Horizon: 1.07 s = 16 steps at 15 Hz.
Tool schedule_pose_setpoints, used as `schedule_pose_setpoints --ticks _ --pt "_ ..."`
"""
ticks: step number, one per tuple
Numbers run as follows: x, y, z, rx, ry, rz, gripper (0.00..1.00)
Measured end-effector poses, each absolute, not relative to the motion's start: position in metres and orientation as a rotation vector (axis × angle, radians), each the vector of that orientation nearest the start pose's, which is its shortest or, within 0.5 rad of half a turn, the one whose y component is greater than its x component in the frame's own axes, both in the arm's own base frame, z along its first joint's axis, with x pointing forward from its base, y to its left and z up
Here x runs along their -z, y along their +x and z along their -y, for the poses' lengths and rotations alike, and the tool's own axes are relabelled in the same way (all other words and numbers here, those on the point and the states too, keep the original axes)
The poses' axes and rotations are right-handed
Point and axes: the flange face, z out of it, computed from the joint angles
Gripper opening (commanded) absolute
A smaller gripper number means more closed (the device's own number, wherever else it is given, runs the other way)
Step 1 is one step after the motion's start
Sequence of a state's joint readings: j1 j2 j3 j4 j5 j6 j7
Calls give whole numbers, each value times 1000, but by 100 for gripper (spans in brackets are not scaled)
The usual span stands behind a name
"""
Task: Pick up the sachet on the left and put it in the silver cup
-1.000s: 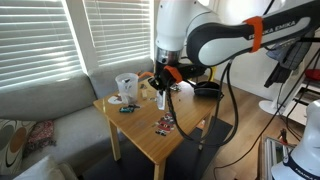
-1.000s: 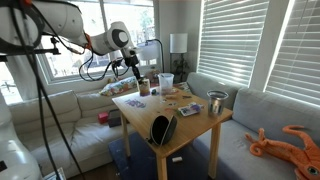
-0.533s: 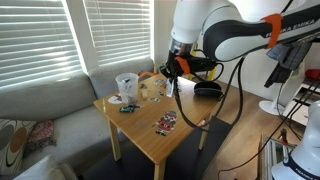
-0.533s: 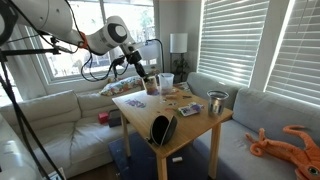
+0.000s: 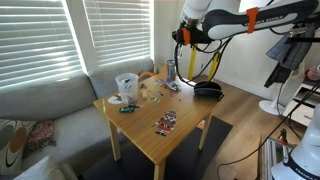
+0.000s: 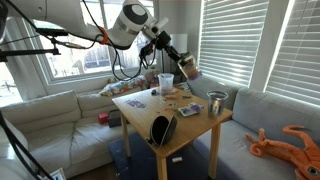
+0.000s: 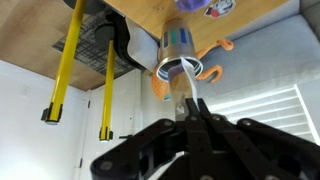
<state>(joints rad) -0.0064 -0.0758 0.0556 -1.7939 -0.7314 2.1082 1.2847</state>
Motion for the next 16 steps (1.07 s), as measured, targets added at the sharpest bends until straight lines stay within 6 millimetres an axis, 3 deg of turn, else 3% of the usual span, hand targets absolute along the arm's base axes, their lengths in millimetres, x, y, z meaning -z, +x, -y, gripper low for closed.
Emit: schedule_pose_setpoints --ticks 4,7,16 --pt "-643 592 50 1295 -2664 -1744 1" --pt "-643 604 78 1234 -2574 -1845 1" --pt "-624 640 114 1008 -2390 -1918 1"
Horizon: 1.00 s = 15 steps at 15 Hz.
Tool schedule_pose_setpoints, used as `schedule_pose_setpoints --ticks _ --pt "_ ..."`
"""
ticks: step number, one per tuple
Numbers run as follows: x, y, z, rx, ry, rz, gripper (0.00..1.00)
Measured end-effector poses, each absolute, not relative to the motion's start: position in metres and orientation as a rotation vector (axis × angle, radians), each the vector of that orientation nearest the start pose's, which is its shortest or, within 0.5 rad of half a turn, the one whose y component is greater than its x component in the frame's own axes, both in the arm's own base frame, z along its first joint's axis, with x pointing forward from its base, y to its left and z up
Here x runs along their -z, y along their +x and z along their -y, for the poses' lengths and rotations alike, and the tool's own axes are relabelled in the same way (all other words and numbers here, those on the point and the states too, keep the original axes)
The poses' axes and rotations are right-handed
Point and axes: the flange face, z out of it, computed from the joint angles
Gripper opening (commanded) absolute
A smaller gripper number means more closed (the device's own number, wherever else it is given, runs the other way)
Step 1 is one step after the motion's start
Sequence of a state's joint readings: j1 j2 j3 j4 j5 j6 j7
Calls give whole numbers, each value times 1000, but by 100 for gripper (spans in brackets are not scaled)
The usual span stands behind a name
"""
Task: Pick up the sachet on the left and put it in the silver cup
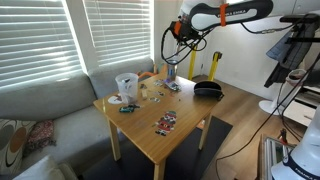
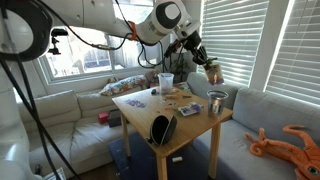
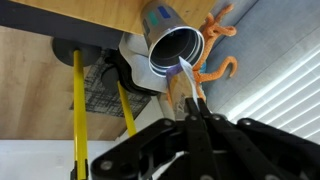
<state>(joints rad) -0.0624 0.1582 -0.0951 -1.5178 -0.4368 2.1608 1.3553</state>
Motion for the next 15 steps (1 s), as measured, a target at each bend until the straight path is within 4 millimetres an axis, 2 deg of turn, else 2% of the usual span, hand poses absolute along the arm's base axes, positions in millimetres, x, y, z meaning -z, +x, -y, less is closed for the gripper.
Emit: schedule_pose_setpoints --ticks 5,15 --pt "-609 645 132 926 -2348 -1967 1" --pt "-598 660 161 836 -2323 -1949 1"
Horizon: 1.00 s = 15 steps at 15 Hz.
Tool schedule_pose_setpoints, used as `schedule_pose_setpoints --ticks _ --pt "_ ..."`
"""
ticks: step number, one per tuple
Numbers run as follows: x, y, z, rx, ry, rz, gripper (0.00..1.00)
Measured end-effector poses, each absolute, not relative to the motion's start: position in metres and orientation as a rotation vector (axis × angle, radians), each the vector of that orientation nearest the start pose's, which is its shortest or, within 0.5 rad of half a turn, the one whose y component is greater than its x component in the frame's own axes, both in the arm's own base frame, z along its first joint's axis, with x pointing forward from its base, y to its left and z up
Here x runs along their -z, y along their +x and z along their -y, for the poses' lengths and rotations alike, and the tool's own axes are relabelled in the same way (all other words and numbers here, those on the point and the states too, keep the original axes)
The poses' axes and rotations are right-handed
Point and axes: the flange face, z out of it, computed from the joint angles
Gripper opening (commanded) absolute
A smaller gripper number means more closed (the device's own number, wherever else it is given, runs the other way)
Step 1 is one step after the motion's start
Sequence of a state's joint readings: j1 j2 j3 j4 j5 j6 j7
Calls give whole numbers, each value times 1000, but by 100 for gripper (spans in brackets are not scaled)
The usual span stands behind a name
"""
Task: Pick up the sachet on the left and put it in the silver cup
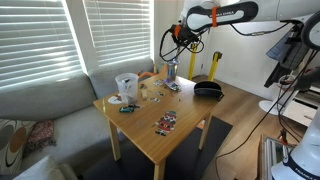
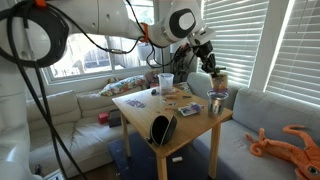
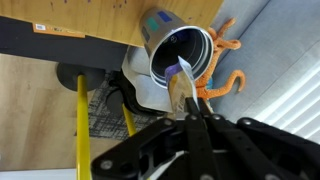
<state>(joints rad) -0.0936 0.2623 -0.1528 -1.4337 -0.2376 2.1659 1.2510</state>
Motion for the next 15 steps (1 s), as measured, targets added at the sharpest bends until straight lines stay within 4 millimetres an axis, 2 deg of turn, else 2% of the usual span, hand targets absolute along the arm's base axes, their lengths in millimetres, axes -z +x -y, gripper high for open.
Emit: schedule_pose_setpoints --ticks 2,3,4,10,12,13,14,15 --pt "-596 663 165 817 -2326 -1934 1" --pt "-595 665 167 810 -2329 -1924 11" --pt "-594 667 169 799 -2327 -1916 29" --pt "-594 673 166 727 -2341 -1857 69" --pt "-596 672 155 705 -2380 -1833 84" --pt "-597 672 142 687 -2431 -1792 90" --pt "-596 673 122 661 -2489 -1737 73" --pt "-596 675 108 653 -2502 -1716 79"
